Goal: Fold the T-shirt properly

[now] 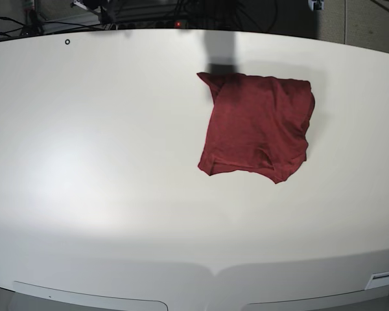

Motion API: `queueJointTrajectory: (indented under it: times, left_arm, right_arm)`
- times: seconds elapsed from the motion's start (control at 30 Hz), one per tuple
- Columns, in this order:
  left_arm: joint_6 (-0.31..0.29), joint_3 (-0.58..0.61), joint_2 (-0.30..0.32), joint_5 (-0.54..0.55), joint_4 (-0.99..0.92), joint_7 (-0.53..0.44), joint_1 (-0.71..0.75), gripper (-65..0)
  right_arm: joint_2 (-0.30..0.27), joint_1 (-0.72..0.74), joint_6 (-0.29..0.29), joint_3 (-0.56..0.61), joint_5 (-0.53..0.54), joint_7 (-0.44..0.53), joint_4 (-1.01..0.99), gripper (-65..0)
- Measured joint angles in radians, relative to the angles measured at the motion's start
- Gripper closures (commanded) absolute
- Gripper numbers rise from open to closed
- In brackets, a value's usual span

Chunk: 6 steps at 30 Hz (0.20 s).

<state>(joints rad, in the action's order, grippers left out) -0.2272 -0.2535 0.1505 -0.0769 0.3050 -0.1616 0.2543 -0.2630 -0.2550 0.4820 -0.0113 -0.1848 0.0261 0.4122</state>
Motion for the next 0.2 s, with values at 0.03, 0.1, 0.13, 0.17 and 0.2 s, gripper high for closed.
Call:
queueJointTrajectory:
  times: [0.03, 0.1, 0.13, 0.17, 0.2]
  left_arm:
    - [0.000, 0.000, -0.001, 0.000, 0.000, -0.013, 0.000, 0.0]
    - [0.000, 0.000, -0.004, 0.000, 0.000, -0.018, -0.003, 0.0]
    - [0.000, 0.000, -0.006, 0.000, 0.000, -0.019, -0.006, 0.0]
    - [0.000, 0.000, -0.008, 0.000, 0.000, -0.019, -0.009, 0.0]
    - [0.000, 0.000, -0.010, 0.000, 0.000, -0.019, -0.011, 0.0]
  right_arm:
    - [0.000, 0.000, 0.000, 0.000, 0.000, 0.000, 0.000, -24.9]
    - [0.000, 0.000, 0.000, 0.000, 0.000, 0.000, 0.000, -24.9]
    - [0.003, 0.000, 0.000, 0.000, 0.000, 0.000, 0.000, -24.9]
    - [0.006, 0.000, 0.000, 0.000, 0.000, 0.001, 0.000, -24.9]
    - [0.011, 0.000, 0.000, 0.000, 0.000, 0.001, 0.000, -24.9]
